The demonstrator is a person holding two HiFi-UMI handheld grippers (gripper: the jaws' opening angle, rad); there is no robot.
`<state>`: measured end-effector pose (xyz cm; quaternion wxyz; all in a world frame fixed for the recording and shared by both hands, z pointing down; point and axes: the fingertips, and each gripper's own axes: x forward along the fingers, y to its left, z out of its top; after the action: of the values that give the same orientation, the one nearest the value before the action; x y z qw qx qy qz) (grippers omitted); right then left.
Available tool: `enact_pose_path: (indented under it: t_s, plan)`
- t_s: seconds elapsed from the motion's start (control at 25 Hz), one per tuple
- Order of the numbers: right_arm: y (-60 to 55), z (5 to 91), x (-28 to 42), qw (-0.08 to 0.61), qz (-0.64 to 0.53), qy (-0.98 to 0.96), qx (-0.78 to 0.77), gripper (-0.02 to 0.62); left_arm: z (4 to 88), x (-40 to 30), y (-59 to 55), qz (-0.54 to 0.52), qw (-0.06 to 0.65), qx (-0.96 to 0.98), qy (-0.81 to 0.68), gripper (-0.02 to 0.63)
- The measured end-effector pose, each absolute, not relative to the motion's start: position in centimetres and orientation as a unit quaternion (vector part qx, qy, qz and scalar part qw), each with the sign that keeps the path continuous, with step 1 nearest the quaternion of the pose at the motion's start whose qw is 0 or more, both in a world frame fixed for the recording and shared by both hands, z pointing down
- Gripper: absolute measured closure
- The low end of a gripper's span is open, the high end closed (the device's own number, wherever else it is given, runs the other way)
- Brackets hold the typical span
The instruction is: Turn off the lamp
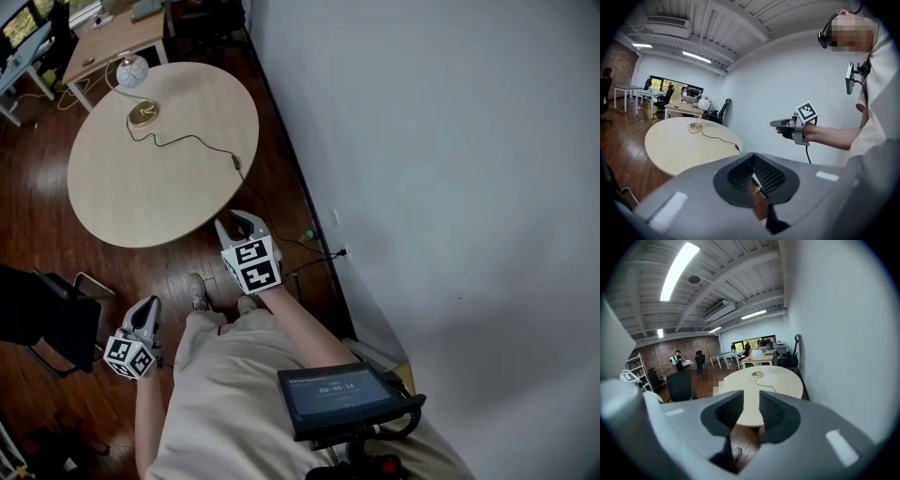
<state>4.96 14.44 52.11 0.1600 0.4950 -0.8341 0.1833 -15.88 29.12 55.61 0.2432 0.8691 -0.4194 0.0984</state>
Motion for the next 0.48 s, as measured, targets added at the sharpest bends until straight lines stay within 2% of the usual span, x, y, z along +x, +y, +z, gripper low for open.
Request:
enact_pose_path:
  t_s: [0.36, 0.48]
  plan:
    - [17.8, 55.9, 10.6, 0.193, 0.186, -0.828, 0.492, 0.492, 57.3, -15.0, 30.3, 0.106, 0.254, 0.854, -0.442, 0.603]
    - [19.2, 57.8, 13.7, 0.217, 0.182, -0.811, 0.512, 0.529, 58.0, -14.5, 30.0, 0.117, 0.256, 0.855, -0.435, 0.603]
